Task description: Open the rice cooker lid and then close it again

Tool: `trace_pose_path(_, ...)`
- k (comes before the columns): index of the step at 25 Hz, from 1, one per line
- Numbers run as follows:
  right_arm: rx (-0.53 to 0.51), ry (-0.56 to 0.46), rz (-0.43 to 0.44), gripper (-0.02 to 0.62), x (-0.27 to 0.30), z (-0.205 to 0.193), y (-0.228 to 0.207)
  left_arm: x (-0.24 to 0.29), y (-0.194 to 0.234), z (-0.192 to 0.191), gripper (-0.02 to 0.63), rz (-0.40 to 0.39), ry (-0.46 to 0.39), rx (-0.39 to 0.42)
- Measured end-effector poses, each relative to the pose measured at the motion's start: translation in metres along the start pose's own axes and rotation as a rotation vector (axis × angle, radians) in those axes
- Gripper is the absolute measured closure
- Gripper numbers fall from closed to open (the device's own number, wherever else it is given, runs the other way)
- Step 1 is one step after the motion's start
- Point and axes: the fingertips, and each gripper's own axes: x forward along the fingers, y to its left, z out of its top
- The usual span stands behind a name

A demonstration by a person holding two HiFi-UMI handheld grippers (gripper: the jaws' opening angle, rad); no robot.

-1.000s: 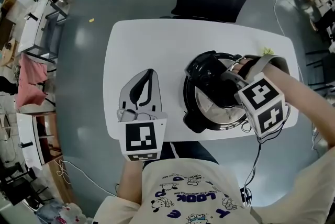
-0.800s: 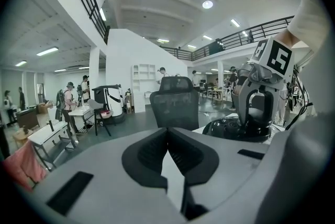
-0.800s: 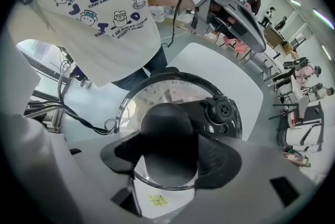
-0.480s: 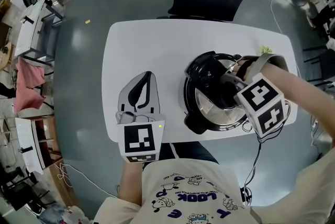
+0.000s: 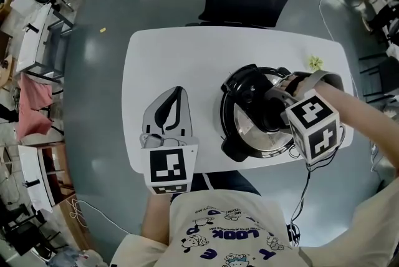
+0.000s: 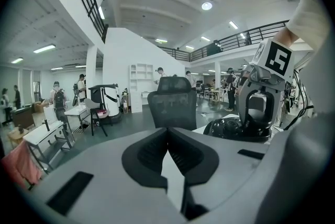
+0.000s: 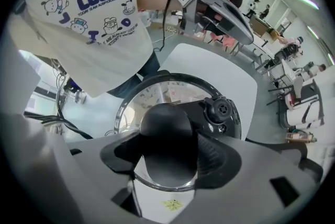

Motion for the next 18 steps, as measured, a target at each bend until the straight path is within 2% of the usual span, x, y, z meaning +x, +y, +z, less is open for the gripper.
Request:
trace_pose_path(8,0.356,-0.090,-0.038,0.284,-0.002,0.000,-0.008,0.008,-0.002,0.002,0.592,-0.029,-0.001,0.004)
trace_pose_path(11,0.387,-0.083,-0.047,0.282,-0.001,-0.001,-0.009,0.013,-0.004,0.003,0.592,-0.043,-0.001,0.008)
trace_pose_path(18,0.380,-0.121,-0.064,0.278,-0.002,-0.001,-0.009,0.017,-0.008,0.001,0.592,-0.065,0.004,0.005)
